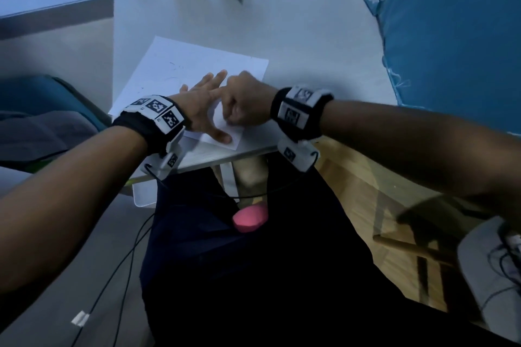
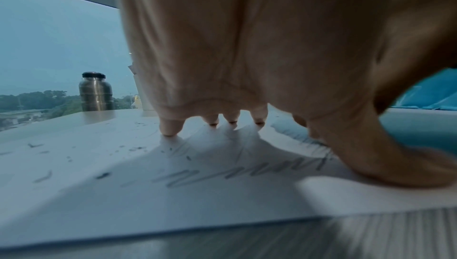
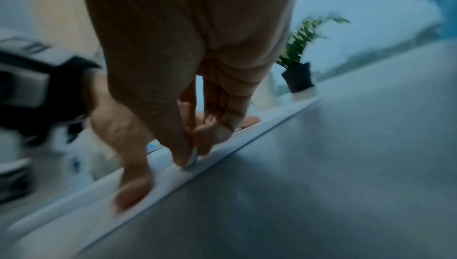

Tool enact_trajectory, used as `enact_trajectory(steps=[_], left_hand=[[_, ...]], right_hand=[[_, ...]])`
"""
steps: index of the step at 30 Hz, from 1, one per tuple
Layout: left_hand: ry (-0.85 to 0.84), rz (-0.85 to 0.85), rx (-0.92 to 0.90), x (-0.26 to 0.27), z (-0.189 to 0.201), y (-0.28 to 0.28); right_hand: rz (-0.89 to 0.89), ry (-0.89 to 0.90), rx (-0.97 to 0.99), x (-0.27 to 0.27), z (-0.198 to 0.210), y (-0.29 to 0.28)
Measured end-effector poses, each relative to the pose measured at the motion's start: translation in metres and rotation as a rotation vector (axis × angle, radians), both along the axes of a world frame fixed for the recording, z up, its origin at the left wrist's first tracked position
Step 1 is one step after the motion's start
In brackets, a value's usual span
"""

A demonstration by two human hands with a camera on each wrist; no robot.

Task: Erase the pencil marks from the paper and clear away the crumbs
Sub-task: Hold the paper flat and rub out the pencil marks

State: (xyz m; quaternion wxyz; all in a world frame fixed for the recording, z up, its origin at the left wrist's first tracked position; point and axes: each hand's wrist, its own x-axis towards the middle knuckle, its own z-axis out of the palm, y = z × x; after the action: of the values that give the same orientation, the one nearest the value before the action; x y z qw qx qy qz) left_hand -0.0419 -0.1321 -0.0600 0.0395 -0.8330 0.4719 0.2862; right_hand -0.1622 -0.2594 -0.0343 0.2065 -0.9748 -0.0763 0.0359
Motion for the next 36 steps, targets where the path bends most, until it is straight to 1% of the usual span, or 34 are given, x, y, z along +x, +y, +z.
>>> enact_trajectory(steps=[2, 3, 4, 5, 6, 7, 8, 9, 10, 12, 13, 14, 15, 16, 17, 19, 21, 22, 23, 24, 25, 26, 27, 28, 29, 30, 31, 32, 33, 34, 36], left_hand=[[-0.004, 0.003, 0.005, -0.002, 0.000, -0.001], [-0.010, 0.005, 0.008, -0.002, -0.001, -0.001], [-0.015, 0.004, 0.010, -0.003, -0.001, -0.002], [-0.017, 0.001, 0.010, -0.004, 0.000, -0.002], [-0.013, -0.004, 0.009, -0.003, 0.000, -0.003], [-0.005, -0.001, 0.011, -0.003, 0.001, -0.002], [0.000, 0.005, 0.016, -0.002, 0.001, -0.002], [0.002, 0.005, 0.020, -0.003, 0.002, -0.003], [0.000, 0.005, 0.022, -0.004, 0.002, -0.003], [-0.005, 0.010, 0.021, -0.005, 0.003, -0.005], [-0.002, 0.014, 0.023, -0.006, 0.003, -0.004], [0.004, 0.013, 0.024, -0.005, 0.003, -0.004], [0.007, 0.007, 0.024, -0.004, 0.002, -0.003], [0.008, 0.005, 0.026, -0.003, 0.001, -0.003], [0.008, 0.000, 0.025, -0.003, 0.001, -0.003], [0.010, 0.006, 0.014, -0.004, 0.001, -0.004], [0.006, 0.018, 0.023, -0.004, 0.001, -0.004], [0.004, 0.020, 0.037, -0.003, 0.001, -0.004], [0.002, 0.025, 0.052, -0.002, 0.000, -0.004], [0.002, 0.033, 0.071, -0.001, -0.001, -0.004], [-0.002, 0.040, 0.084, 0.000, -0.001, -0.005], [-0.006, 0.042, 0.093, 0.000, 0.001, -0.006], [-0.011, 0.041, 0.097, -0.001, 0.001, -0.007], [-0.020, 0.038, 0.095, -0.002, 0.003, -0.008], [-0.026, 0.036, 0.091, -0.003, 0.003, -0.009], [-0.025, 0.036, 0.092, -0.003, 0.003, -0.009], [-0.018, 0.041, 0.093, -0.003, 0.003, -0.008], [-0.010, 0.049, 0.094, -0.002, 0.002, -0.008], [-0.003, 0.054, 0.090, -0.001, 0.001, -0.007], [0.003, 0.056, 0.082, 0.000, 0.001, -0.007], [0.001, 0.047, 0.068, 0.000, 0.002, -0.008]], right_hand=[[-0.213, 0.072, 0.003, 0.018, 0.009, -0.023], [-0.293, 0.114, 0.038, 0.025, 0.013, -0.034], [-0.326, 0.120, 0.034, 0.026, 0.012, -0.034], [-0.318, 0.115, 0.001, 0.025, 0.013, -0.023], [-0.251, 0.171, -0.050, 0.019, 0.013, -0.009], [-0.178, 0.177, -0.051, 0.012, 0.011, 0.002], [-0.140, 0.194, -0.024, 0.007, 0.008, 0.004], [-0.154, 0.182, -0.033, 0.006, 0.009, -0.002], [-0.211, 0.173, -0.077, 0.012, 0.014, -0.012], [-0.319, 0.121, -0.035, 0.026, 0.012, -0.033], [-0.323, 0.082, -0.024, 0.025, 0.011, -0.028], [-0.275, 0.080, -0.048, 0.019, 0.012, -0.014], [-0.175, 0.111, -0.056, 0.013, 0.008, -0.002], [-0.115, 0.120, -0.036, 0.004, 0.003, 0.004], [-0.106, 0.132, -0.025, 0.002, 0.004, 0.001], [-0.257, 0.135, -0.019, 0.019, 0.011, -0.021], [-0.311, 0.088, -0.023, 0.026, 0.009, -0.030], [-0.274, 0.083, -0.052, 0.024, 0.009, -0.020], [-0.188, 0.140, -0.114, 0.019, 0.007, -0.006], [-0.084, 0.158, -0.114, 0.008, 0.002, 0.006], [-0.064, 0.187, -0.100, 0.005, 0.000, 0.006], [-0.111, 0.177, -0.113, 0.008, 0.006, -0.001], [-0.217, 0.164, -0.116, 0.018, 0.010, -0.013], [-0.278, 0.120, -0.086, 0.027, 0.010, -0.026], [-0.304, 0.099, -0.095, 0.031, 0.009, -0.030], [-0.282, 0.087, -0.108, 0.029, 0.007, -0.022], [-0.227, 0.140, -0.159, 0.022, 0.008, -0.007], [-0.131, 0.172, -0.145, 0.013, 0.003, 0.007], [-0.088, 0.209, -0.095, 0.007, 0.000, 0.014], [-0.099, 0.192, -0.085, 0.008, 0.000, 0.010], [-0.248, 0.144, -0.079, 0.028, 0.007, -0.016]])
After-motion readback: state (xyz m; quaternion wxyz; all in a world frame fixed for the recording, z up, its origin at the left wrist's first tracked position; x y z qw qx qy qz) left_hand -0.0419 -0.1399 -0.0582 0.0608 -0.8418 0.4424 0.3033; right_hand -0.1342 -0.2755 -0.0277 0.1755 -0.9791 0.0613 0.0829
